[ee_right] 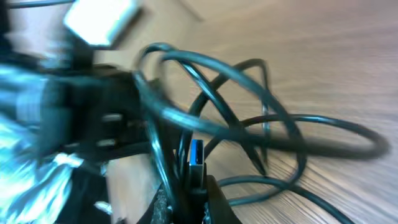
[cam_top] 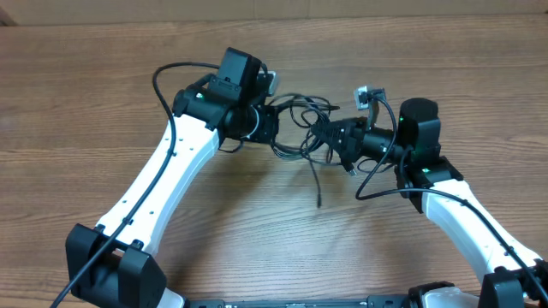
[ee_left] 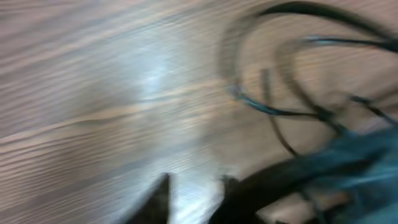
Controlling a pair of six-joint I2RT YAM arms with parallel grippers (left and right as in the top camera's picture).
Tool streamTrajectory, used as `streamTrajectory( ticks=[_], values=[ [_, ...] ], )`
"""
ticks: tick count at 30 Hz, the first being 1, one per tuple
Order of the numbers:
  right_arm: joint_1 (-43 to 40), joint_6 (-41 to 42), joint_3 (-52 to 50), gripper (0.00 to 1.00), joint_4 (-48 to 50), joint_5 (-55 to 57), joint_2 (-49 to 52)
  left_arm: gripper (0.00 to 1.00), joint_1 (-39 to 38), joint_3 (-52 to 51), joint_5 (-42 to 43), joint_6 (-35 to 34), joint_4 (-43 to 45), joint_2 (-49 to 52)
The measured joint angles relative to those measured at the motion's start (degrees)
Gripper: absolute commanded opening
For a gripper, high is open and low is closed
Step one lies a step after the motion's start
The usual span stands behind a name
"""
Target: Untangle cables
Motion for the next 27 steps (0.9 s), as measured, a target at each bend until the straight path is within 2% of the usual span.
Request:
streamTrajectory(
  ticks=[3,4,8,12,17,18,20,21,23,24,25,27],
  values=[
    [-0.33,0.79,-0.02,0.04,6.56,-7.52,0.00,0.57,0.63,0.00,-2.64,-0.09,0.02,0.00],
    [-0.39,1.33,-0.02,0.04,7.45,-8.92,0.00,0.58,0.66,0.02,-3.04,-0.15,0.02,0.00],
    [-0.55,4.00,-0.02,0.07,11.34,-16.02,0.02,0.59,0.66,0.02,-3.65,-0.35,0.46,0.00],
    [-0.55,5.09,-0.02,0.21,12.31,-21.53,0.04,0.64,0.66,0.02,-3.69,-0.37,3.21,0.00],
    [-0.85,5.73,-0.02,0.21,11.93,-27.74,0.04,0.66,1.38,0.04,-3.63,-0.39,11.52,0.00],
    [-0.85,5.77,-0.02,0.17,11.47,-28.55,0.04,0.66,1.84,0.11,-3.65,-0.42,13.05,0.00],
    [-0.85,5.66,-0.02,0.09,10.67,-29.33,0.04,0.60,2.73,0.46,-3.67,-0.44,14.27,0.00],
    [-0.85,5.79,-0.02,0.04,10.19,-29.33,0.04,0.52,3.32,0.96,-3.65,-0.63,14.45,0.00],
    [-0.85,6.08,-0.02,0.04,8.98,-28.50,0.04,0.36,4.66,2.49,-3.19,-1.07,14.14,0.00],
    [-0.85,5.97,-0.02,0.15,7.91,-27.58,0.04,0.30,5.31,3.37,-2.58,-1.18,13.88,0.00],
    [-0.83,6.03,-0.02,0.29,6.21,-25.75,0.04,0.28,6.01,4.39,-1.64,-1.14,13.44,0.00],
    [-0.83,5.84,0.04,0.33,2.34,-20.76,0.04,0.33,7.26,6.21,1.14,-1.22,12.09,-0.11]
  ],
)
